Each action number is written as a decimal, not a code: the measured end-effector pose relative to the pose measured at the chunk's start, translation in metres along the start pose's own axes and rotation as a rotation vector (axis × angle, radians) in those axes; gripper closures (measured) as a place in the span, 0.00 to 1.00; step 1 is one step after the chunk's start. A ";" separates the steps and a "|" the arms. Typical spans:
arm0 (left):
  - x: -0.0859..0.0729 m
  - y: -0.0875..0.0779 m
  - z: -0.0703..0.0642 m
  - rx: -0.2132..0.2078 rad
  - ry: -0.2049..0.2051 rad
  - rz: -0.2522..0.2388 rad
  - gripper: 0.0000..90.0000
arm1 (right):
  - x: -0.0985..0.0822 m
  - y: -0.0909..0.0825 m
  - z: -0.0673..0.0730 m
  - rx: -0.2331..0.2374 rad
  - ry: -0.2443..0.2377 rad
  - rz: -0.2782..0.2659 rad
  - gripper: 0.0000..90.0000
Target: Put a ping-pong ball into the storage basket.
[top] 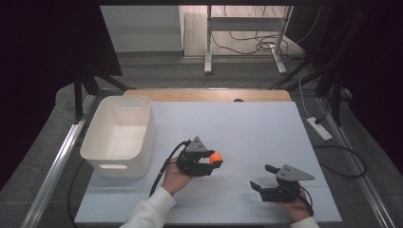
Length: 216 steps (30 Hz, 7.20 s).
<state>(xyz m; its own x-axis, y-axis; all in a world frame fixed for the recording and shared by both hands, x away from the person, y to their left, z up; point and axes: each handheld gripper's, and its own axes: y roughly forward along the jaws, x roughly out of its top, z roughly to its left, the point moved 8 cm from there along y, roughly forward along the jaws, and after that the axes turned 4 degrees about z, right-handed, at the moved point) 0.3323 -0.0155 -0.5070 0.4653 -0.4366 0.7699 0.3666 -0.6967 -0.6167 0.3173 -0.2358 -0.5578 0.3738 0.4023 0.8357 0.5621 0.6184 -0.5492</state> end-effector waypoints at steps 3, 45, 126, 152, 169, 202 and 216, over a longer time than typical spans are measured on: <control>0.001 -0.005 0.001 0.006 -0.004 -0.014 0.56 | 0.000 0.000 0.000 0.001 0.001 -0.004 0.14; 0.022 -0.067 0.024 0.086 -0.036 -0.133 0.56 | 0.001 -0.001 -0.001 0.001 0.006 -0.010 0.14; 0.041 -0.153 0.092 0.303 -0.142 -0.269 0.56 | 0.001 0.000 0.000 0.001 0.005 -0.011 0.14; 0.028 -0.182 0.118 0.389 -0.184 -0.268 0.56 | 0.001 0.000 0.000 -0.004 0.003 -0.006 0.14; 0.010 -0.197 0.151 0.472 -0.260 -0.246 0.56 | 0.001 0.001 0.001 -0.003 0.000 -0.002 0.14; -0.017 -0.194 0.194 0.552 -0.347 -0.136 0.56 | -0.002 0.002 0.002 0.008 0.001 0.015 0.14; -0.029 -0.163 0.214 0.527 -0.382 0.024 0.56 | -0.003 0.003 0.001 0.006 -0.004 0.018 0.14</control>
<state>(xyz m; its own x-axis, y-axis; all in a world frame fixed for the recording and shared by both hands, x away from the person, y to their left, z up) 0.4312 0.2323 -0.4643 0.6961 -0.1479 0.7026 0.6537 -0.2742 -0.7054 0.3172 -0.2349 -0.5615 0.3806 0.4164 0.8257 0.5510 0.6149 -0.5641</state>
